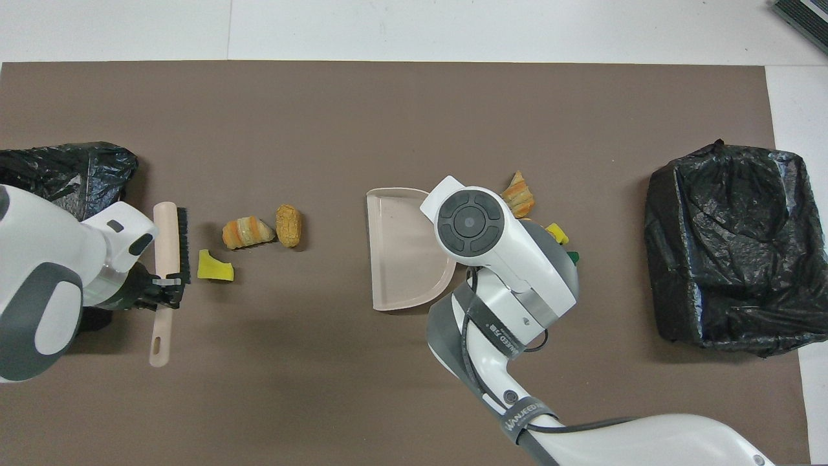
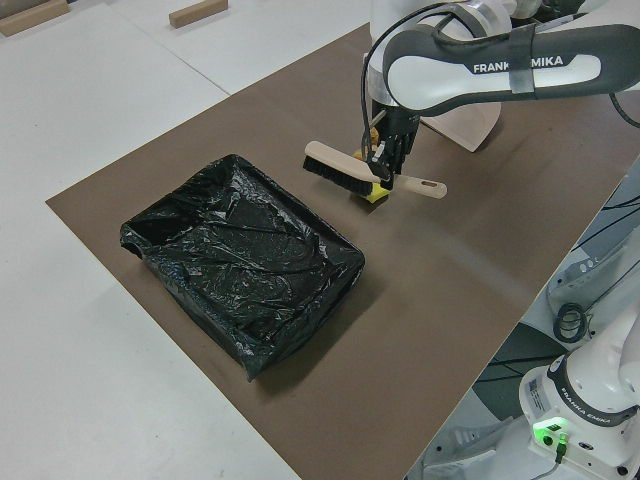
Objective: Sweep and dump trash in bin
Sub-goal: 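Sweep the sponge pieces toward the dustpan with the left gripper's brush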
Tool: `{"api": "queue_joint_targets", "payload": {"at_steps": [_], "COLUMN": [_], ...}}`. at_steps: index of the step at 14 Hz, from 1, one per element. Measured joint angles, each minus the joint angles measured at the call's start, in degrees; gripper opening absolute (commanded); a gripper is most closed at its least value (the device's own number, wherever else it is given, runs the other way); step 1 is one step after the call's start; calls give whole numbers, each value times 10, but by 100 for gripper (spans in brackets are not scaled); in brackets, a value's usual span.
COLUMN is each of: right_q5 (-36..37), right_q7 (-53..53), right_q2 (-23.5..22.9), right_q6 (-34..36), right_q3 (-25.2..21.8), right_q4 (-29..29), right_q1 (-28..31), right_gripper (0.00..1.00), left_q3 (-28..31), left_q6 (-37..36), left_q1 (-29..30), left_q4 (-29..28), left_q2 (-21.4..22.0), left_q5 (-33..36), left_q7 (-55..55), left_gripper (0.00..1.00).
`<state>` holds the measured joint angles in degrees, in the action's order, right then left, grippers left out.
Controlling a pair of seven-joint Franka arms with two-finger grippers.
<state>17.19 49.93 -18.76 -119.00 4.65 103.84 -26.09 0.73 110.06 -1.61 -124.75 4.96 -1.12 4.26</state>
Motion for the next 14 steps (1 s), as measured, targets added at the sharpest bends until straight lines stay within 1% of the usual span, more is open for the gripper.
{"api": "queue_joint_targets", "payload": {"at_steps": [3,5,9,14], "right_q5": [-2,-3,-3,-4], "right_q7": [-9,-13,-14,-35], "right_q2": [-5,-6,-6,-9], "right_q6": [-6,-7,-7,-7], "right_q3": [0,0,0,1], "right_q4": [-2,-3,-3,-3], "right_q1": [-8,-11,-11,-13], "right_gripper": [0,0,0,0], "left_q3": [-7,-12,-17,-20], "left_q6": [17,21,71,105], "left_q1": [2,1,-24,-79], "left_q4": [-2,-4,-39,-46], "left_q2": [-29,-40,-42,-42], "left_q5": [0,0,0,-13], "left_q7": [-7,-7,-6,6], "left_gripper": [0,0,0,0]}}
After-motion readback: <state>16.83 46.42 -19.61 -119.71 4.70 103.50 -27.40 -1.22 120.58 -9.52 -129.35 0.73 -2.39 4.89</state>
